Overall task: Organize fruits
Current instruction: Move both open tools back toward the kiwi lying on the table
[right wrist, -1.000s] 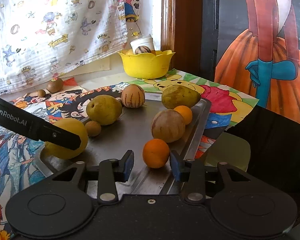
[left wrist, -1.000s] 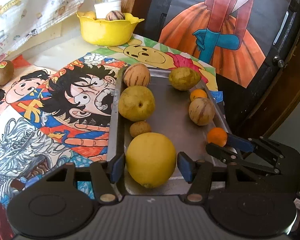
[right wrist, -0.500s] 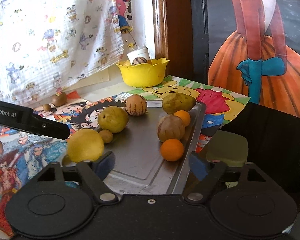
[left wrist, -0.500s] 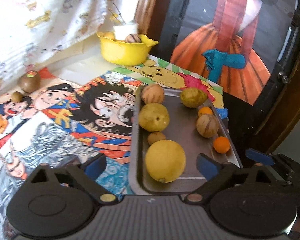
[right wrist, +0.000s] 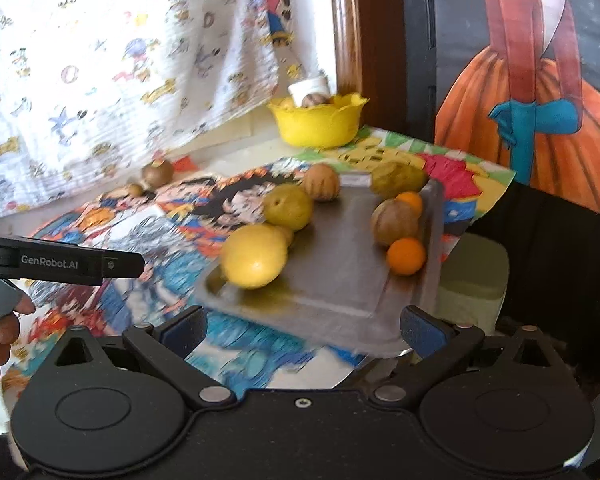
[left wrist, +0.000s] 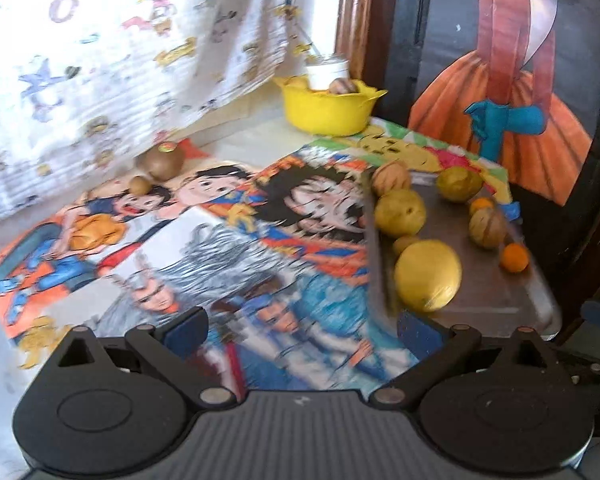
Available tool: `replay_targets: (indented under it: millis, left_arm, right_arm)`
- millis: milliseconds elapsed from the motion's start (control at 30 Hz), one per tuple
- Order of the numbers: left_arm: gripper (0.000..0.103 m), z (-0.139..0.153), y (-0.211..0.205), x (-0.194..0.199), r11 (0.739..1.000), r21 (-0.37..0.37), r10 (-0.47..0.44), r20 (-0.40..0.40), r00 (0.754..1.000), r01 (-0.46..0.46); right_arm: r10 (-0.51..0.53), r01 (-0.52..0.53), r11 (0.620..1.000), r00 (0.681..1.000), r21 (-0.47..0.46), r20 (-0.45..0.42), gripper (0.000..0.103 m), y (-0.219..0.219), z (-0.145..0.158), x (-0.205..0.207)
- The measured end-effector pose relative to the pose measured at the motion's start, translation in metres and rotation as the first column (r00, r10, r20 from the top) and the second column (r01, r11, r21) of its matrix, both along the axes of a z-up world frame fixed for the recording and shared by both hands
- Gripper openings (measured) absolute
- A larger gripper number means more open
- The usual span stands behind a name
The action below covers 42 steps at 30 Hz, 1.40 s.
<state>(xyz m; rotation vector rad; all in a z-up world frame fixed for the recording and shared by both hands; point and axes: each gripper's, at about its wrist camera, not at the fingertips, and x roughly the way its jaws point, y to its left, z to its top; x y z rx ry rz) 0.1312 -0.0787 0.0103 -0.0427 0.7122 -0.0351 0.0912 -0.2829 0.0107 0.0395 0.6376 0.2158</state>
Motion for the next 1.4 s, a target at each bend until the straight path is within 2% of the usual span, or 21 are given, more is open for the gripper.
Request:
replay_targets:
  millis: [167,767,1000,1400]
  left_arm:
    - [0.102,0.003,0.019,-0.014,0.998,0.046,0.050,-0.026,0.998,-0.049]
    - [0.103,0.006,0.099,-0.055,0.985,-0.020,0.169,-0.011,0.986,-0.169]
    - [0.103,0.005,0.120,-0.063,0.977,-0.053,0.206,-0.009,0.978,-0.207]
    - [0.103,0.024,0.155,-0.062,0.962,-0.045,0.269,0.040,0.962,-0.268]
  right_arm:
    - [0.024,-0.023,1.000,0.998,0.022,-0.055,0.102,0.015,0.002,-0.012]
    - [0.098,-0.098,0.995,0.995,-0.005,-0.035,0.102,0.056,0.041,-0.051]
    - [0.122,-0.123,0.992,0.992,-0.028,-0.021,0.102,0.075,0.051,-0.050]
    - [0.184,-0.186,0.974,0.983,0.128,0.021,0.102,0.106,0.095,-0.019]
